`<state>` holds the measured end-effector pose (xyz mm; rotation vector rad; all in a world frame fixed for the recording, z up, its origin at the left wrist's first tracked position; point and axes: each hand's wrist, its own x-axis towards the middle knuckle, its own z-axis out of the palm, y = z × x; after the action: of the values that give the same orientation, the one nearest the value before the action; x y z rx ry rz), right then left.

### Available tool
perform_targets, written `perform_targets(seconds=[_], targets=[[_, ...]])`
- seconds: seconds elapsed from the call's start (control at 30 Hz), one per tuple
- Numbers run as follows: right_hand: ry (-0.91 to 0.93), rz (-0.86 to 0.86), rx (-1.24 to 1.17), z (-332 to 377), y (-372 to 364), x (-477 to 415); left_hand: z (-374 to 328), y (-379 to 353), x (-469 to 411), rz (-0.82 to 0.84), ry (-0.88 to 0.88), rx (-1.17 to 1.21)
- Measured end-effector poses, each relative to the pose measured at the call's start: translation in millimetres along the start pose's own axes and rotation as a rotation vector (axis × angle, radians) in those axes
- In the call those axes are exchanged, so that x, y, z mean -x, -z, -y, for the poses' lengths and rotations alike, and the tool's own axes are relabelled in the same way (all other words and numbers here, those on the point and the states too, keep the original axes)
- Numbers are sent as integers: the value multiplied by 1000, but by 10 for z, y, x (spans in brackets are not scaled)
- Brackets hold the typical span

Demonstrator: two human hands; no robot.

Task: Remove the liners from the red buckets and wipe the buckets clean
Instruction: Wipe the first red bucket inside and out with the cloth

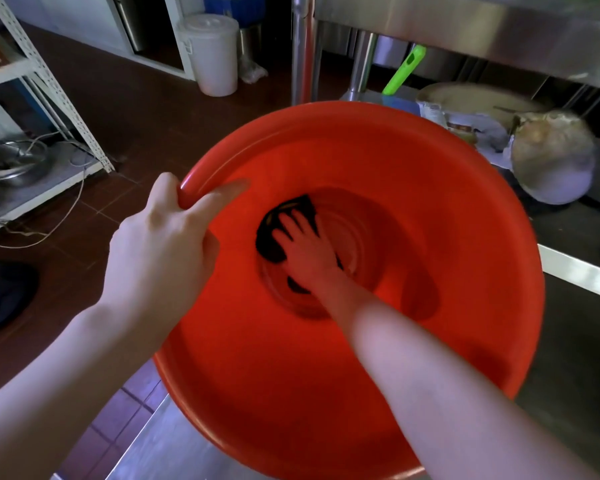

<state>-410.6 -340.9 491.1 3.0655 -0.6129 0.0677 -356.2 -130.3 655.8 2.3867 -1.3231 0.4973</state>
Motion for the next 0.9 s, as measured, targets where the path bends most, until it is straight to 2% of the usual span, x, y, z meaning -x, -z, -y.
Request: perform_targets(seconds=[0.1,0.17,0.3,0.4,0.47,0.6,0.73,0.8,0.9], targets=[[-130,-33,55,-276,146,19,-29,18,0,0,10,0],[-187,6,116,-519,177,196,-48,24,13,3,10,-7],[-231,200,278,-725,200,585,-53,34,11,1,16,24],[-297,395,274,-524,125,792,-71,47,25,0,6,41],[-337,475,169,-324,37,915,-92,52,35,-6,5,49],[-415,540,-230,71,-120,886,-121,43,53,-18,-1,61],[-374,434,-659,451,-120,569,-98,35,54,-8,3,48],[-349,390,-733,536,-117,486,-82,43,60,0,15,40],[-343,427,-726,472,-141,490,-77,57,83,12,14,34]])
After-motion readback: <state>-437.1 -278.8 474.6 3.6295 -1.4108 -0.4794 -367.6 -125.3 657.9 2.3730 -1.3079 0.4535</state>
